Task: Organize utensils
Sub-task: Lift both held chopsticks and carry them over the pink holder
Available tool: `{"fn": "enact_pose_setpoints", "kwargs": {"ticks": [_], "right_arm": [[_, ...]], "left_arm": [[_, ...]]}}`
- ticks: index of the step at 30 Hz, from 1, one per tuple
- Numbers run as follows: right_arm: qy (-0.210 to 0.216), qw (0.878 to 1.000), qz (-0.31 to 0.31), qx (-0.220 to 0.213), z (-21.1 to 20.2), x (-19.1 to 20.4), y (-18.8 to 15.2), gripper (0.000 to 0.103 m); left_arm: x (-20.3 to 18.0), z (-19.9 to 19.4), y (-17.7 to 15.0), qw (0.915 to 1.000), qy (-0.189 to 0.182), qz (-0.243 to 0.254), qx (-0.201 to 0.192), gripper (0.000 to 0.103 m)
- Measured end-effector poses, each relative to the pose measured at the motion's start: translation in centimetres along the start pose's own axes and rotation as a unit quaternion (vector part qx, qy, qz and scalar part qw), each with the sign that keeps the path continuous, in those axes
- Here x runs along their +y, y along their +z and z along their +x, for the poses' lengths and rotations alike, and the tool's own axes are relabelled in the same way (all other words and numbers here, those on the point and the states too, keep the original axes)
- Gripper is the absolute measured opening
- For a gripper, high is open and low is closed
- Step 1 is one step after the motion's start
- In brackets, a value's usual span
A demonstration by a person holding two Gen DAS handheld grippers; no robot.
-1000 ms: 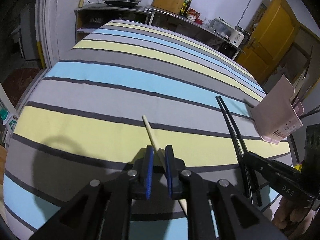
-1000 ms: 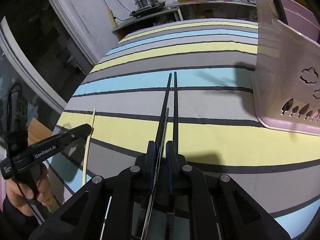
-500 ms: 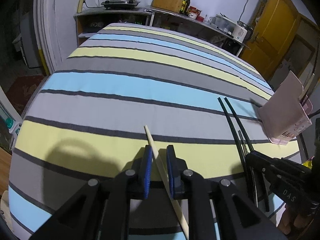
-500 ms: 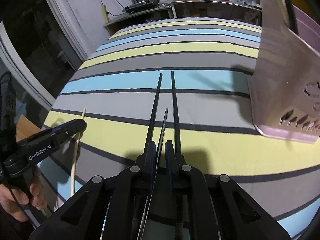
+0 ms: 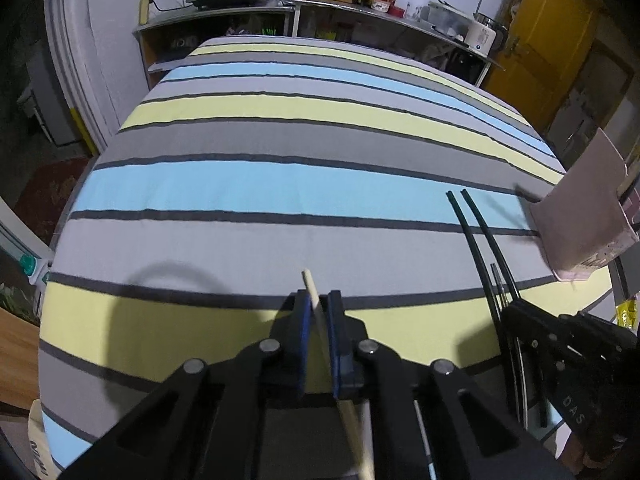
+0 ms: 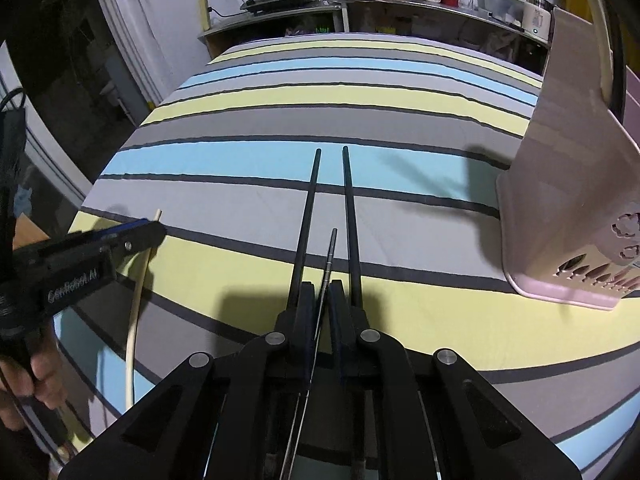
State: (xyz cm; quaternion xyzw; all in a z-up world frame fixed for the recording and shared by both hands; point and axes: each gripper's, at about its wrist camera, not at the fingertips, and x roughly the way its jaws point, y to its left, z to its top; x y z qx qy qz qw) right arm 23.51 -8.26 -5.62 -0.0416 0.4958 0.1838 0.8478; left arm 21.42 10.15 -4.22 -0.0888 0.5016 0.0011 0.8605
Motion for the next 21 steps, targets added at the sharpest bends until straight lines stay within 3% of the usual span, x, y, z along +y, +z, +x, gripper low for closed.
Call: {"fn": "enact_pose_setpoints", "kwargs": {"ticks": [6, 21], "right_arm": [[0.035, 0.999, 0.01, -0.005, -1.1, -0.8, -0.2, 0.005], [0.068, 0.993, 0.034, -0.09, -10.6, -2.2, -1.9, 0.005]], "left_arm": [[0.3, -0.8, 0.1, 0.9997, -0.015, -0.016, 0.004, 0.006], [-1.8, -13.6, -0.3, 0.9927, -0.06, 0.021, -0.102, 0.006]]}}
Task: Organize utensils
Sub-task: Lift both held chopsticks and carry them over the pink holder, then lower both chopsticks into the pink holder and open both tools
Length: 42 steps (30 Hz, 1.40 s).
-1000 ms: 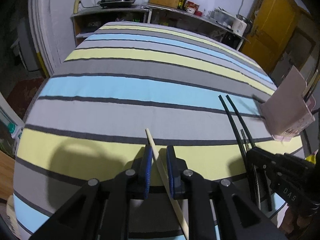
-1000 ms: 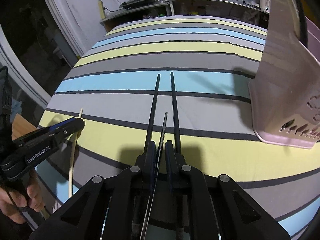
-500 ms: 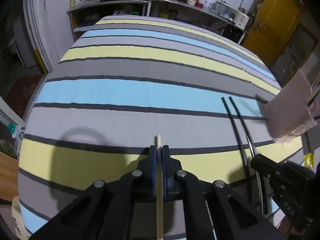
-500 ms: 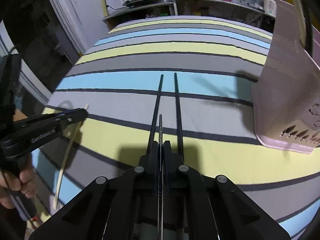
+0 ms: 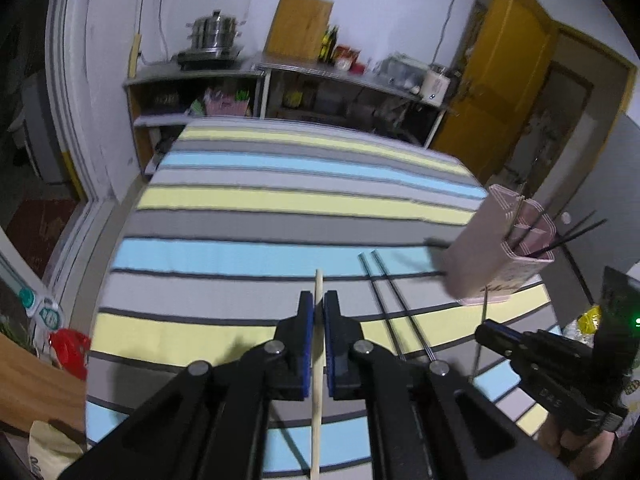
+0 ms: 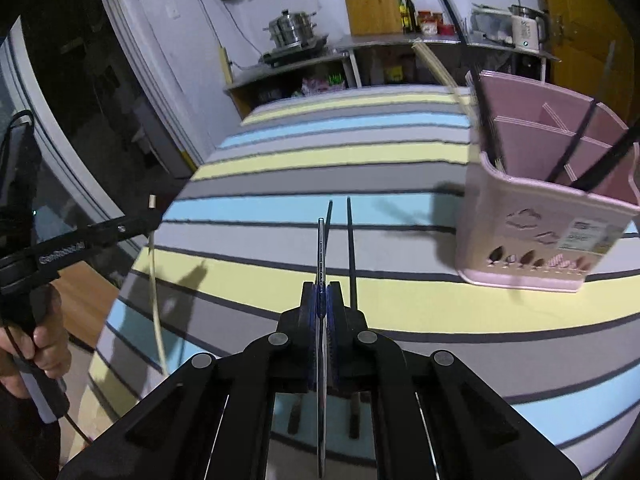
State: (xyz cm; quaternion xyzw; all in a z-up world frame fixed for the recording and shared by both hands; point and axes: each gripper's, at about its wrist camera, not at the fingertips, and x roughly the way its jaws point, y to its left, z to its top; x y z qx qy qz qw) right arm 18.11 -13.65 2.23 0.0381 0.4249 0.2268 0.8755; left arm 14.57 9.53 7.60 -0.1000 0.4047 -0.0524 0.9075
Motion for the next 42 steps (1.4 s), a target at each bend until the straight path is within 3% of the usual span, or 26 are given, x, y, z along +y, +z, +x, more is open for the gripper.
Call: {"fn": "enact_pose_setpoints", "kwargs": {"ticks": [15, 31, 42], "right_arm": [[-0.005, 0.997, 0.011, -0.072, -7.8, -0.3, 0.3, 0.005], [-0.04, 0.991, 0.07, -0.105, -12.2, -6.6, -0.9, 0.005], [-0.05, 0.982, 0.075, -0.165, -14.3, -8.5, 3.6, 0.005]], "left_arm": [[-4.9, -5.6, 1.6, 0.9969, -0.054, 0.033, -0.048, 0.006], [-13.9, -3.0, 3.3, 0.9883, -0.122, 0.09, -0.018, 0.006], [-18.2, -3.7, 8.6, 0.981, -0.157, 0.101, -0.053, 0.006]]}}
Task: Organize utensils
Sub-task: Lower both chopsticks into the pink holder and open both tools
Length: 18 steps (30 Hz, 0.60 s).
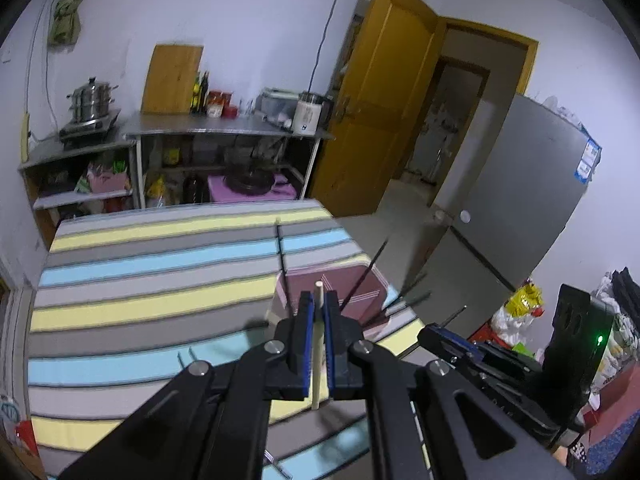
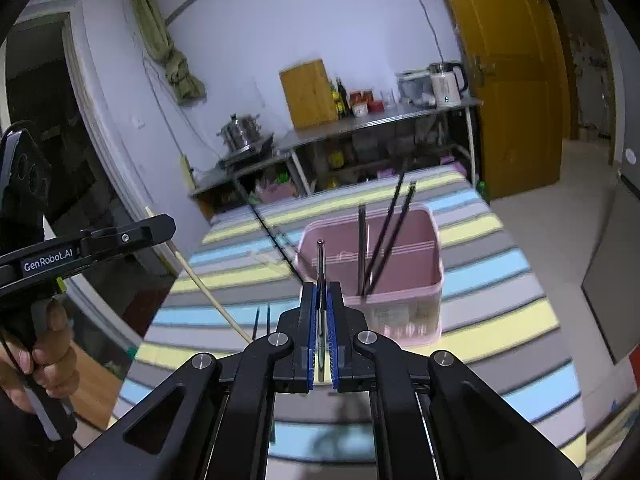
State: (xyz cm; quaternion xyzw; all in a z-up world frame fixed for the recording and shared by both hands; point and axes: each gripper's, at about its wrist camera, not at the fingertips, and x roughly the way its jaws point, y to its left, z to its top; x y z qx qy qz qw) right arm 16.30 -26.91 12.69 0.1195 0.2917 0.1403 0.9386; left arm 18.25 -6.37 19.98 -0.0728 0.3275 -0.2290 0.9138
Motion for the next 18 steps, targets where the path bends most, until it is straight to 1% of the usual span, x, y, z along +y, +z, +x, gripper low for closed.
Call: {"fn": "enact_pose_setpoints", "kwargs": {"ticks": [5, 8, 12, 18], "right_arm": [[-0.009, 0.999, 0.0, -0.035, -0.1, -0.1, 2.8, 0.005], [-0.02, 0.999, -0.004, -0.048, 0.2, -0.1, 3.9, 0.005], [-0.031, 0.998, -0.009, -0.052, 1.2, -0.1, 4.7, 0.005], [-0.036, 0.998, -0.023, -0.045, 3.1, 0.6, 4.7, 0.005]], "left_arm": [[-0.6, 0.3, 3.1, 0.9997, -0.006, 0.006, -0.025, 0.006], [-0.8, 1.1, 4.3, 0.9994, -0.004, 0.011, -0.033, 0.006], [-0.4, 2.7, 4.8, 0.9993, 0.0, 0.012, -0.036, 0.006], [0.8, 4.8, 4.0, 0.9997, -0.003, -0.001, -0.023, 0.006]]}}
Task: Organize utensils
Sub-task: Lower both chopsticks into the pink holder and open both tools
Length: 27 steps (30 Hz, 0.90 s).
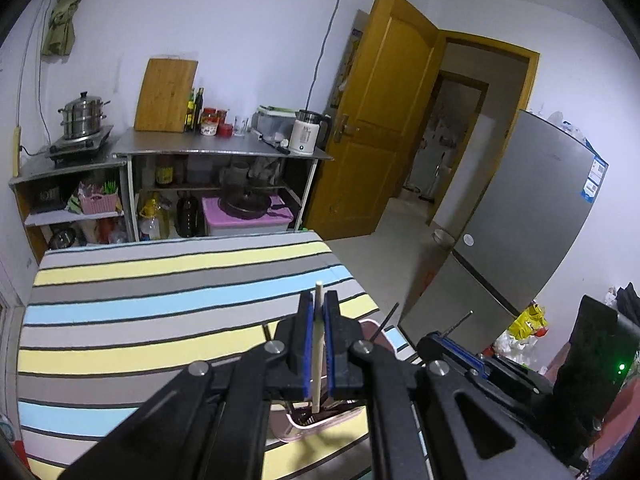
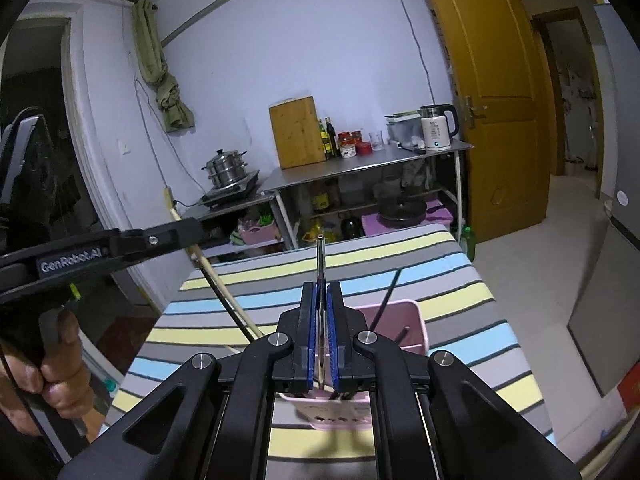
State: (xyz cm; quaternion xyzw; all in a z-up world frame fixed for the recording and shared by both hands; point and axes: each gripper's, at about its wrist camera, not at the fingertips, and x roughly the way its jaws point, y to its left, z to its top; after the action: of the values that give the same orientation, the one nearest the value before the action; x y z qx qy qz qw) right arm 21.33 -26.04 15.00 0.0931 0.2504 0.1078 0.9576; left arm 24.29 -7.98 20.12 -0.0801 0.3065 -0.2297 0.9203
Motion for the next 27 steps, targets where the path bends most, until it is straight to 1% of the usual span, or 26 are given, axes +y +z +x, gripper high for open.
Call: {"fn": "enact_pose_setpoints", "kwargs": {"ticks": [5, 16, 21, 27], "right_arm": [[-0.01, 1.0, -0.012, 0.017, 1.7, 0.1, -0.9, 0.005], [-0.027, 0.998, -0.03, 0.048, 3.9, -0.1, -2.1, 0.005], [-0.026, 0.997, -0.03, 0.062, 4.5, -0.4, -2.5, 0.005], [-0.021, 0.997, -0.033, 0.07, 4.7, -0.4, -2.8, 0.005]], "left_arm": [[0.7, 1.2, -1.0, 0.9999, 0.0, -0.005, 0.012, 0.006], [1.1, 2.9, -2.8, 0.9993, -0.002, 0.0, 0.039, 0.006], [1.0, 3.3, -3.3, 0.9989, -0.002, 0.007, 0.046, 0.006], [0.9, 2.9, -3.6, 0.999, -0.004, 0.007, 0.043, 0.006]]}}
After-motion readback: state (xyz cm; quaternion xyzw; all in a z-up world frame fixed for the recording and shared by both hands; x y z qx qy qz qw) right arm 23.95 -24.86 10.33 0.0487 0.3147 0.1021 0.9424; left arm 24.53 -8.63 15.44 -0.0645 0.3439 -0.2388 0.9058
